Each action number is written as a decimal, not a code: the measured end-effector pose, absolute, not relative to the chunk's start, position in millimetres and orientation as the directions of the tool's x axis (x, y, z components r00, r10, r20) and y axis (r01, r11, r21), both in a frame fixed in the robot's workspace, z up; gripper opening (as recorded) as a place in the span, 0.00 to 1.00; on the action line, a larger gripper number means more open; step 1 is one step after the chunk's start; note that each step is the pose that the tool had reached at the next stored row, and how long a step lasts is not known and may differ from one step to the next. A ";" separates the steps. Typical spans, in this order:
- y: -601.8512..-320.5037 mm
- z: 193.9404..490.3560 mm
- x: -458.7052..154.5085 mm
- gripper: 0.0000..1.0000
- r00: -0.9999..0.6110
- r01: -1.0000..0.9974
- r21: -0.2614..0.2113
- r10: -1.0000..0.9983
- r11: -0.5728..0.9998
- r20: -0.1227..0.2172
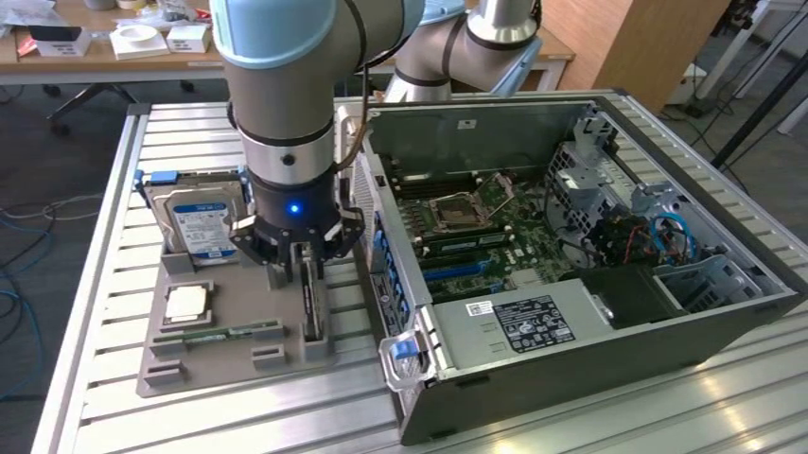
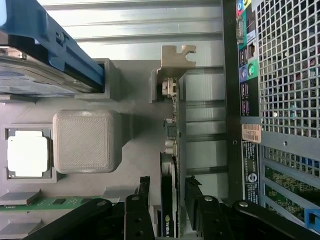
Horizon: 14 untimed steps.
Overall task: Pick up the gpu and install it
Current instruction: 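Pick up the gpu and move the gpu toward the slot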
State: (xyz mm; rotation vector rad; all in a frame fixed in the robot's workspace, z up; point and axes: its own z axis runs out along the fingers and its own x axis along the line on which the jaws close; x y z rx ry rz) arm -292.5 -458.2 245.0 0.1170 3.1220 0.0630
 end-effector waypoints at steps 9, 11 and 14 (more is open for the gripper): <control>-458.2 238.9 -292.6 0.42 -0.997 0.074 0.041 0.075 0.996 -0.015; -458.2 238.3 -292.5 0.42 -0.997 0.074 0.041 0.075 0.996 -0.015; -458.2 237.8 -292.5 0.42 -0.997 0.075 0.041 0.075 0.996 -0.015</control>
